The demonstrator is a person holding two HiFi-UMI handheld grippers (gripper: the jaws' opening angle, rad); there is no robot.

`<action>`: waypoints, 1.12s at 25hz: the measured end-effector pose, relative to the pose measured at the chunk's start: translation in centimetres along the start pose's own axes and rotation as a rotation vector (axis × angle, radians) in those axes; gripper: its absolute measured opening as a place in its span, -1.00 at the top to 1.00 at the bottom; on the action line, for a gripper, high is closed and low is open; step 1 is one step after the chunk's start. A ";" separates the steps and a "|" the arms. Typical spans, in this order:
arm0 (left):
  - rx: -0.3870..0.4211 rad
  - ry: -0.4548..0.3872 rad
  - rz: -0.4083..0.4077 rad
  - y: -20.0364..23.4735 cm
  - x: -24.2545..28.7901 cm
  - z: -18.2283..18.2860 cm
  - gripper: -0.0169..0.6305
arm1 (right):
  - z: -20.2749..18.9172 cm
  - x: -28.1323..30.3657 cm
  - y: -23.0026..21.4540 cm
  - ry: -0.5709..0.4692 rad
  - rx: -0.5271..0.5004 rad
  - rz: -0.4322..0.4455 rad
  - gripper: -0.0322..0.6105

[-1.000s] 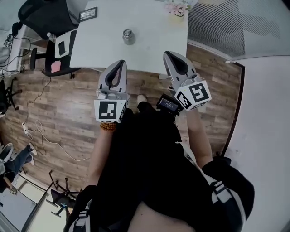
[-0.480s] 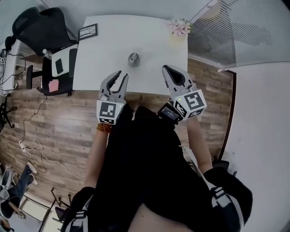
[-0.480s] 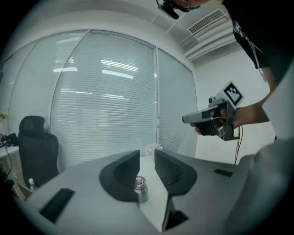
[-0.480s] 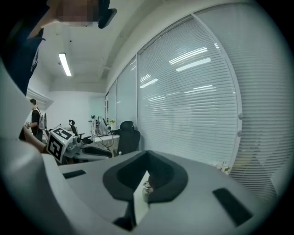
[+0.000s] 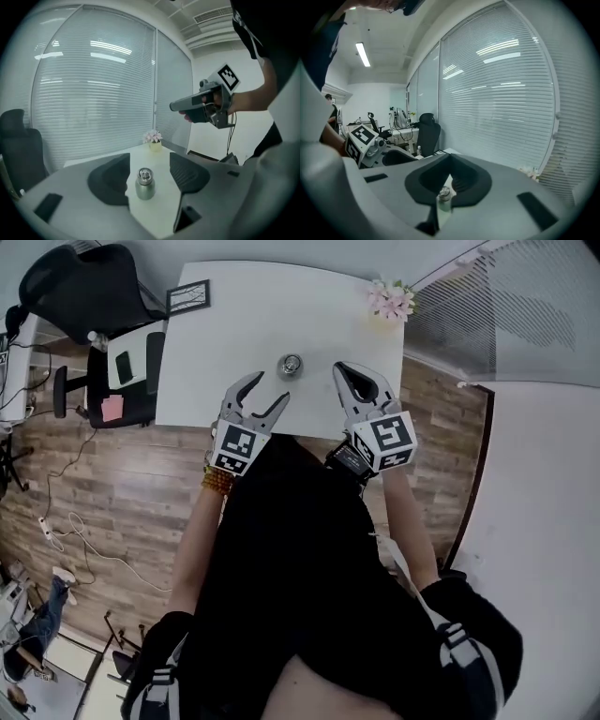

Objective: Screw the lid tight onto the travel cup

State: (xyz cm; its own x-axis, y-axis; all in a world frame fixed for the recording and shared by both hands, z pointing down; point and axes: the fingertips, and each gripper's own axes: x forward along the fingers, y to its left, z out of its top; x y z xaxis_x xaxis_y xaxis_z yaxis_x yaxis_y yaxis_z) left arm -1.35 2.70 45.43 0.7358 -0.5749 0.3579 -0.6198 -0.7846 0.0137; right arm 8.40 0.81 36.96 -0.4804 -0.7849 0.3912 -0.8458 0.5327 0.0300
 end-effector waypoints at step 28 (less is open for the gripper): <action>0.024 0.454 -0.238 0.7 14.6 -17.5 -0.26 | -5.9 9.3 -4.9 0.175 -0.122 0.171 0.90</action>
State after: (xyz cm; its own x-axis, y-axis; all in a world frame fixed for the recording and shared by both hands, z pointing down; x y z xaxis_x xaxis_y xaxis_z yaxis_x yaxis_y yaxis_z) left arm 4.15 -2.22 67.05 0.6597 -0.2247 0.7172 -0.4389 -0.8898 0.1249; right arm 9.44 -7.17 45.86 -0.5574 -0.6195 0.5527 -0.7168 0.6950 0.0562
